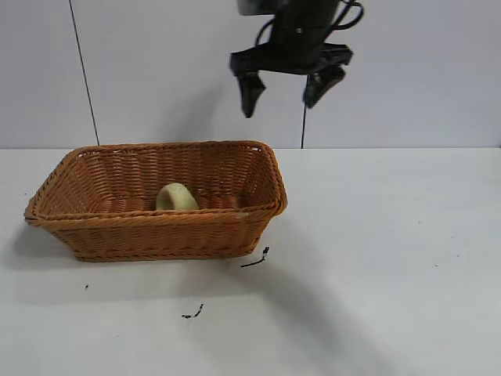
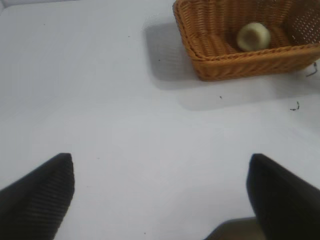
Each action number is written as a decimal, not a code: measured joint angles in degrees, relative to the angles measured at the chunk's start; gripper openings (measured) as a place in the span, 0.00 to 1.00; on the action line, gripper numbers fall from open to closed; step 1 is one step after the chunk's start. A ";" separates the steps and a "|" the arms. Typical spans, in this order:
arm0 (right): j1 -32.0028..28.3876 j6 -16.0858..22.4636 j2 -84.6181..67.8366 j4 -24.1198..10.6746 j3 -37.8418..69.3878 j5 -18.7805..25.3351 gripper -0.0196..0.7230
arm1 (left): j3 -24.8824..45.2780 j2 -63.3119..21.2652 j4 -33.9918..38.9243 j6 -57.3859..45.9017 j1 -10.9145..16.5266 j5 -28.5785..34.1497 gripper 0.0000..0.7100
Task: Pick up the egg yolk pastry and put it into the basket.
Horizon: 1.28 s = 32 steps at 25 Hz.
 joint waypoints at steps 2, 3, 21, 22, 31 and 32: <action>-4.23 0.00 0.00 -0.05 0.00 0.84 0.96 | 0.00 0.00 0.00 0.00 0.00 0.00 0.98; -5.87 0.00 0.00 -0.05 0.00 1.39 0.96 | 0.00 0.00 0.00 0.00 0.00 0.00 0.98; -15.43 -0.23 -9.59 1.57 8.91 7.11 0.96 | 0.00 0.00 0.00 0.00 0.00 0.00 0.98; -15.43 -0.58 -12.09 1.57 12.36 7.11 0.96 | 0.00 0.00 0.00 0.00 0.00 0.00 0.98; -15.43 -2.19 -45.50 1.69 48.08 7.09 0.96 | 0.00 0.00 0.00 0.00 0.00 0.00 0.98; -15.43 -2.19 -49.19 1.69 52.35 7.09 0.96 | 0.00 0.00 0.00 0.00 0.00 0.00 0.98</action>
